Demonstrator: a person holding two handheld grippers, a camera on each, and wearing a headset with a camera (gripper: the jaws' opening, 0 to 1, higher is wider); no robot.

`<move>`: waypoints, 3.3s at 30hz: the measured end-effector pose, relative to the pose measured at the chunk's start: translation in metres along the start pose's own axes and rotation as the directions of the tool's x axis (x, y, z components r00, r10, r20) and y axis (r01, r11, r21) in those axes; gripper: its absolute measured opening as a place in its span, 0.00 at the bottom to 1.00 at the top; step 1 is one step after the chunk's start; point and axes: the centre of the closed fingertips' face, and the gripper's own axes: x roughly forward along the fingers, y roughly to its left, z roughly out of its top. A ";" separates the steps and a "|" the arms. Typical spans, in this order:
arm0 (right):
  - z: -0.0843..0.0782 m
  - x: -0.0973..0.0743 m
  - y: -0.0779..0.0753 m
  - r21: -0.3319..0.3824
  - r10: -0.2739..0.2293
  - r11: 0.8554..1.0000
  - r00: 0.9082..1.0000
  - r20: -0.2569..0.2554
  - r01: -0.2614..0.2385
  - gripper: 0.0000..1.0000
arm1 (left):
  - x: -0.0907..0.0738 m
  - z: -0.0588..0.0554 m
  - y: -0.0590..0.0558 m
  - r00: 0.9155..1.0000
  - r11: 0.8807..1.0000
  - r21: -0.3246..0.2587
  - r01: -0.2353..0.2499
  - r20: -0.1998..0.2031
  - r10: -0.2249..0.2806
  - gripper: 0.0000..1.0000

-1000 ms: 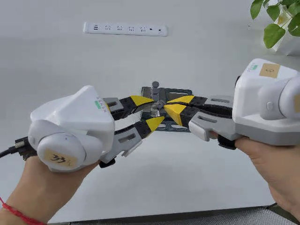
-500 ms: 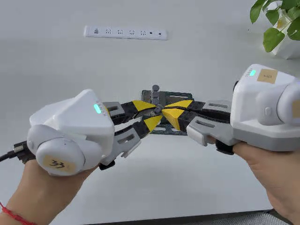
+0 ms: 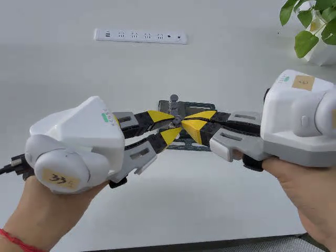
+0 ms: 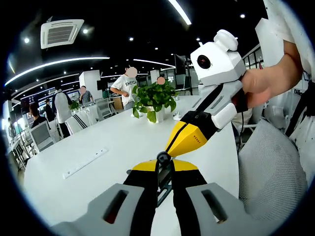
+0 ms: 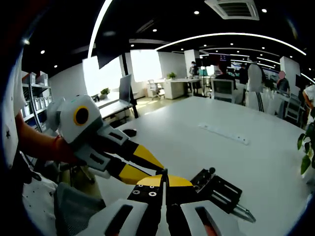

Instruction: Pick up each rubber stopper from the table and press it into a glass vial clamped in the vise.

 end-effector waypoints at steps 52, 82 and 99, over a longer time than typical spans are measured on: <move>0.044 -0.056 0.044 -0.151 0.499 0.858 0.866 0.027 -0.490 0.19 | -0.042 0.047 -0.026 0.931 0.929 -0.110 0.353 0.143 -0.337 0.04; 0.071 -0.071 0.075 -0.190 0.641 0.763 0.762 0.091 -0.618 0.08 | -0.065 0.096 -0.038 0.846 0.854 -0.169 0.493 0.321 -0.425 0.04; 0.076 -0.075 0.077 -0.203 0.667 0.741 0.737 0.109 -0.641 0.07 | -0.069 0.102 -0.038 0.816 0.820 -0.203 0.536 0.374 -0.441 0.04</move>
